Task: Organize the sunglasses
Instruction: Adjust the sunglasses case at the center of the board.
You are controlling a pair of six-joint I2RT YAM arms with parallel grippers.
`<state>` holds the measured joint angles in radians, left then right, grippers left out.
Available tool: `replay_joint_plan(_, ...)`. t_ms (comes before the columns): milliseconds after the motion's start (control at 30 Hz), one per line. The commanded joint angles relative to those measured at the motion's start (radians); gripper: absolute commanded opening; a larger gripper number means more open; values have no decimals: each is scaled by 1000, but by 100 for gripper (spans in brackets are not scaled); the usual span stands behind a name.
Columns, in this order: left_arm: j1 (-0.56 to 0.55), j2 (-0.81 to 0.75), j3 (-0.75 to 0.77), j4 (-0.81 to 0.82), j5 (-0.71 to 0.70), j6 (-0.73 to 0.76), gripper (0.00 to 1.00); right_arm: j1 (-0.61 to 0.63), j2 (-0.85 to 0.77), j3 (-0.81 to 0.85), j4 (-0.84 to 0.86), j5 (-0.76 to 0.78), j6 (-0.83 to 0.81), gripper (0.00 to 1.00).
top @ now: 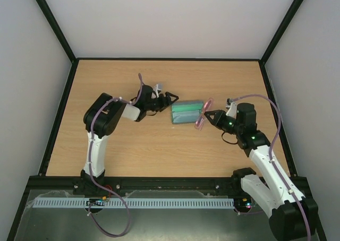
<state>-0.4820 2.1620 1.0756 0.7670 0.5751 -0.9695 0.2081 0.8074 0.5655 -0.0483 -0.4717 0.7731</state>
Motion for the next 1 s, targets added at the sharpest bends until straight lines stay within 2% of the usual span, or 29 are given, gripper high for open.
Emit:
replay_joint_plan(0,-21,-30,-71,89,15,-21,82,-11,17,-10,25,-26,-20,6)
replay_joint_plan(533,-90,-105,-268,251,24,-103,81,-26,166,17,32,5,-63,6)
replay_joint_plan(833,-72,-170,-327,237,22,-98,81,-26,439,217,-84,37,-169,5)
replay_joint_plan(967,-60,-210,-362,230,18,-98,81,-10,553,334,-197,96,-232,5)
